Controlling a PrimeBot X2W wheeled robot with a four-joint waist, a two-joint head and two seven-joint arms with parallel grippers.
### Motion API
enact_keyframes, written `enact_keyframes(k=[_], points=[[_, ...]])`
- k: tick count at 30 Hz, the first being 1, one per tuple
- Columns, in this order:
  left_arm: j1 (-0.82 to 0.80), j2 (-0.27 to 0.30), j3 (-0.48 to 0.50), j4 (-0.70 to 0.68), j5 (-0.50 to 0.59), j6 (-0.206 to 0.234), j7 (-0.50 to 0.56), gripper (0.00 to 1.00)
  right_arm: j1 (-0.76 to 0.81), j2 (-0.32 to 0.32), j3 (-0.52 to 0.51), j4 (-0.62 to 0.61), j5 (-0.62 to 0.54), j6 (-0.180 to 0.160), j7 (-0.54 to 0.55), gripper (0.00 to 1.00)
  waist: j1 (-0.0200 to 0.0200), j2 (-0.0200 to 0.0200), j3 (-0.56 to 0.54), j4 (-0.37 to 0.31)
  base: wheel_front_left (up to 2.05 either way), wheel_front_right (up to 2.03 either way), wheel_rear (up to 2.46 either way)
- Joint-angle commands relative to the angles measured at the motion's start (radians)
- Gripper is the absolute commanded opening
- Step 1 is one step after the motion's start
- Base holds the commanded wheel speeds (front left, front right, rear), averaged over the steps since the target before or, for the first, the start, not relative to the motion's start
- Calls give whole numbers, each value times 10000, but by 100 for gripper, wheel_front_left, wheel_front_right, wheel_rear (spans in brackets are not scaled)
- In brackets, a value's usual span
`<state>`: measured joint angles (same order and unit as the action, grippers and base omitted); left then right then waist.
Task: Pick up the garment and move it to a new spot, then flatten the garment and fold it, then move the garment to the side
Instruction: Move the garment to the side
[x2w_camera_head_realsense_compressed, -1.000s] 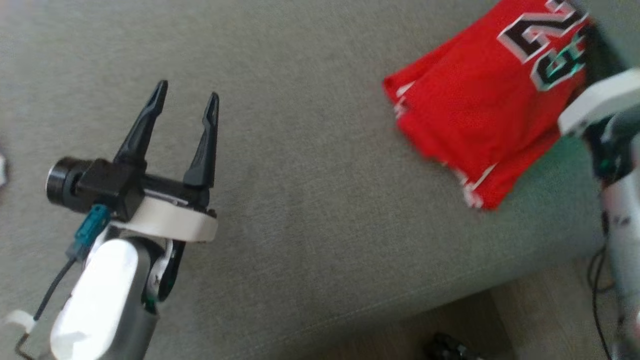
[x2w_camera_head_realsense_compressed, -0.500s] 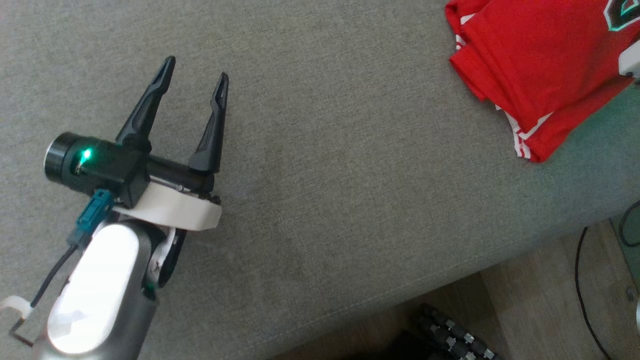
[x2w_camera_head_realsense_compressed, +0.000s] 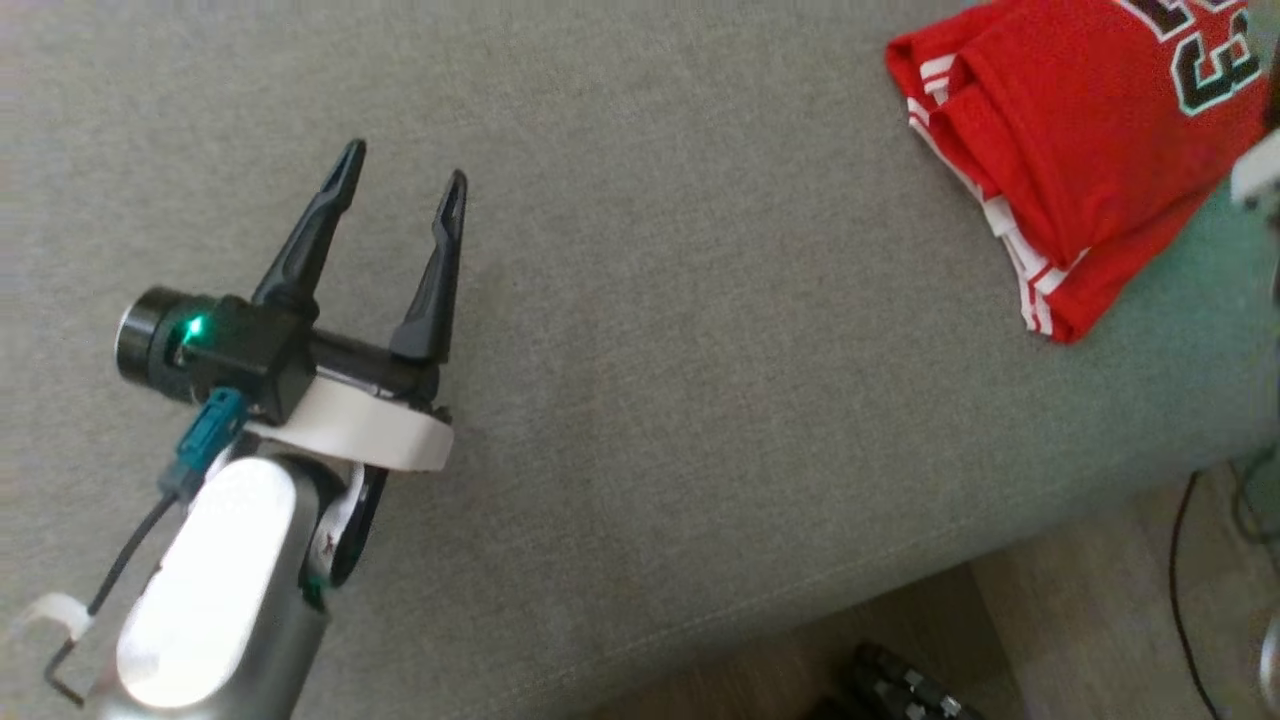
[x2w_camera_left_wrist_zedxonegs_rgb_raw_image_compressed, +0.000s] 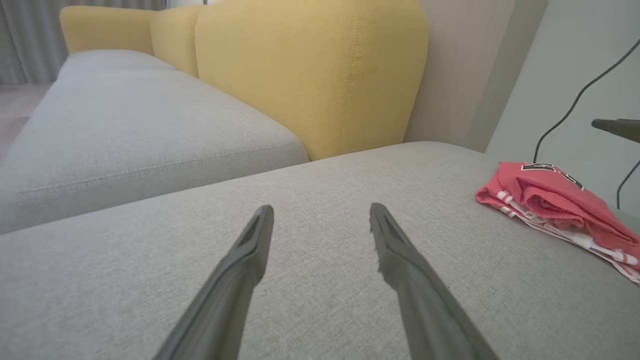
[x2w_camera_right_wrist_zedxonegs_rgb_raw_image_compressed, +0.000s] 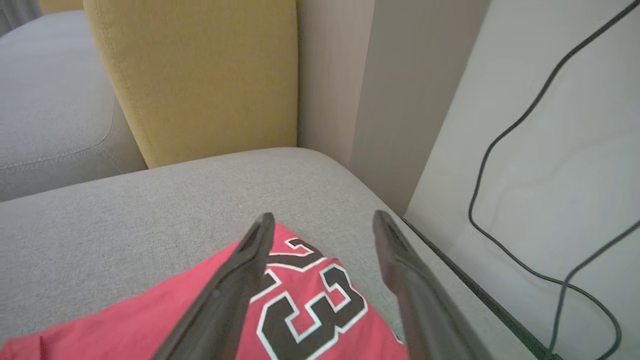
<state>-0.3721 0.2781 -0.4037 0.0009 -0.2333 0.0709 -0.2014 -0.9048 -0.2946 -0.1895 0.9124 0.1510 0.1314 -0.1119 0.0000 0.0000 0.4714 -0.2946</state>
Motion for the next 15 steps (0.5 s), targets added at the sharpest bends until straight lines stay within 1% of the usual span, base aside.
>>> enact_keyframes(k=[1, 4, 8, 12, 15], points=[[90, 82, 374, -221, -91, 51, -124, 100, 545, -21, 34, -486, -111, -7, -237, 100, 0, 0, -480, 190, 0, 0, 0], [475, 7, 475, -23, -246, 203, -239, 100, 1383, 288, -48, -1207, -135, -7, -553, 100, 0, 0, -999, 368, 0, 0, 0], [1054, -60, 699, 138, -458, 467, -355, 100, 2743, 958, 65, -2643, -106, -7, -695, 100, 0, 0, -1652, 655, 0, 0, 0], [1526, -39, 945, 224, -644, 642, -435, 100, 4099, 1609, 378, -4387, -101, -7, -465, 100, 0, 0, -2173, 1056, 0, 0, 0], [1775, -73, 1044, 271, -740, 725, -478, 100, 4970, 1899, 662, -5601, -106, -7, -166, 100, 0, 0, -2533, 1508, 0, 0, 0]])
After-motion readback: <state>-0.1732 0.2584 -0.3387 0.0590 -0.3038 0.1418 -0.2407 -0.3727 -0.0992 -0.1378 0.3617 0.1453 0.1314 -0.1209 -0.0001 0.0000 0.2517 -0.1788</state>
